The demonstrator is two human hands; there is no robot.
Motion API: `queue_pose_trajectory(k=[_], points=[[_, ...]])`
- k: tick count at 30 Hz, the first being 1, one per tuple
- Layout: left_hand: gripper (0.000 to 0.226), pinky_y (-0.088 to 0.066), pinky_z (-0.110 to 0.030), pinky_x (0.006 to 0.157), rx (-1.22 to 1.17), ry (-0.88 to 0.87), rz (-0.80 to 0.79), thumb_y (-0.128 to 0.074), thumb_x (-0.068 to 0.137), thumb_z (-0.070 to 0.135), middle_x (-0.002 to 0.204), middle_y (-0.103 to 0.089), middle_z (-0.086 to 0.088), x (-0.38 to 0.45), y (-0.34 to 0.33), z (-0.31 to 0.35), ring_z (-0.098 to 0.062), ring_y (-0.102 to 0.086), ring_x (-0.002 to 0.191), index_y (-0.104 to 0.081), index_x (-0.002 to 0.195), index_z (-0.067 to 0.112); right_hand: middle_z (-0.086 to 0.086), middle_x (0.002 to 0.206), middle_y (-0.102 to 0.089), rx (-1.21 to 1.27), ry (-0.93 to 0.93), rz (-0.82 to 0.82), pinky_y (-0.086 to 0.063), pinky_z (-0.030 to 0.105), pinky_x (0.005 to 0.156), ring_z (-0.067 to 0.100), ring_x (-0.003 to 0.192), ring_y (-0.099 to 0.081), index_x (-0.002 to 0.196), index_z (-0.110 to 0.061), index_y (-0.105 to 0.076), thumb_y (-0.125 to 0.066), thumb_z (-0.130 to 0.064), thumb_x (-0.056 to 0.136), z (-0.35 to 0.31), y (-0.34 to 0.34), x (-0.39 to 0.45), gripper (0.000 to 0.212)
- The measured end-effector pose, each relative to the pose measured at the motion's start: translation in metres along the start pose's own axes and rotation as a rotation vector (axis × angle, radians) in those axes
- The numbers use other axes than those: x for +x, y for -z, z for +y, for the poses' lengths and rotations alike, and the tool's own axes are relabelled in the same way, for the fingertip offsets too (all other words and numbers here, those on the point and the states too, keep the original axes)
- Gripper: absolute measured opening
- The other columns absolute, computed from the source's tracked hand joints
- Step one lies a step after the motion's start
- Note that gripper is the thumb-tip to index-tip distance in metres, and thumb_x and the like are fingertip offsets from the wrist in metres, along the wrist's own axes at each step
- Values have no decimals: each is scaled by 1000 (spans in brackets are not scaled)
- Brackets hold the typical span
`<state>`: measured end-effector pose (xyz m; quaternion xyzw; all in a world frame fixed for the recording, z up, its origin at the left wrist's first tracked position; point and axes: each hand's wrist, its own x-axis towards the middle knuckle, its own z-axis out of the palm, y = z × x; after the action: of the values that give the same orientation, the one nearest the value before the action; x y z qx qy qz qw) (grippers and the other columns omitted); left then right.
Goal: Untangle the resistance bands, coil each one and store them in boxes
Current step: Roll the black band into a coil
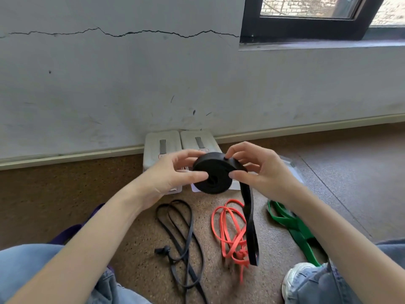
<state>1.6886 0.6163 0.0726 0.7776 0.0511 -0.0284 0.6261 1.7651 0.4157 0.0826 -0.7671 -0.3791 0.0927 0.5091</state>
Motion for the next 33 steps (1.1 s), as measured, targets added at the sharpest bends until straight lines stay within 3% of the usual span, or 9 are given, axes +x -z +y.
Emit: queue_pose_trajectory(k=[3, 5, 8, 13, 20, 23, 27, 33], points=[[27, -53, -22, 76, 89, -61, -6, -73, 76, 20, 93, -73, 8, -1, -3, -1, -7, -69, 87, -65, 98, 32, -9, 84, -69, -26, -2, -37, -53, 17, 73, 1, 81, -66, 93, -31, -58, -69, 1, 78, 0, -3, -2, 37], [27, -54, -17, 68, 43, -98, 39, -75, 71, 22, 91, -74, 9, -2, -4, -1, -5, -69, 86, -67, 95, 30, -7, 83, -72, 99, -21, 9, -53, 17, 70, 5, 80, -68, 96, -27, -59, -70, 1, 77, 1, -6, -3, 35], [33, -56, -23, 68, -117, -141, 131, -73, 61, 25, 90, -75, 3, -2, -2, 4, -12, -70, 87, -69, 94, 23, -4, 86, -75, 356, -113, 166, -52, 17, 67, 11, 81, -70, 98, -20, -59, -73, -8, 76, 2, -9, -1, 28], [39, -59, -29, 65, -492, -98, 306, -71, 59, 23, 89, -75, -1, 6, 4, 12, -18, -72, 84, -67, 97, 16, -4, 80, -74, 395, -106, 176, -53, 19, 64, 12, 74, -71, 96, -15, -55, -70, -9, 80, -1, -23, 3, 23], [34, -57, -24, 62, -744, -17, 313, -67, 69, 16, 93, -74, -8, 5, -30, -3, -20, -72, 82, -63, 102, 9, -1, 87, -74, 432, -83, 283, -53, 19, 66, 14, 79, -71, 104, -16, -51, -68, -7, 82, 4, -34, -3, 29], [34, -56, -21, 68, -599, 20, 184, -68, 70, 11, 95, -74, -6, 3, -26, -3, -20, -70, 91, -61, 104, 7, 4, 89, -73, 410, -74, 281, -53, 19, 69, 15, 84, -70, 105, -14, -58, -65, -1, 83, 6, -22, -3, 27], [39, -56, -26, 80, -426, -29, 18, -68, 71, 20, 103, -72, -6, 1, -9, 4, -18, -68, 99, -62, 108, 12, -1, 100, -71, 320, 14, 172, -52, 20, 80, 13, 100, -65, 108, -25, -66, -60, -2, 86, 0, -11, -2, 32], [33, -56, -24, 78, -409, -20, 71, -62, 75, 23, 97, -73, -4, 1, -24, 2, -15, -69, 93, -64, 107, 14, 2, 94, -72, 266, -31, 181, -57, 33, 81, 15, 93, -68, 109, -18, -62, -67, -6, 82, 1, -19, -5, 31]])
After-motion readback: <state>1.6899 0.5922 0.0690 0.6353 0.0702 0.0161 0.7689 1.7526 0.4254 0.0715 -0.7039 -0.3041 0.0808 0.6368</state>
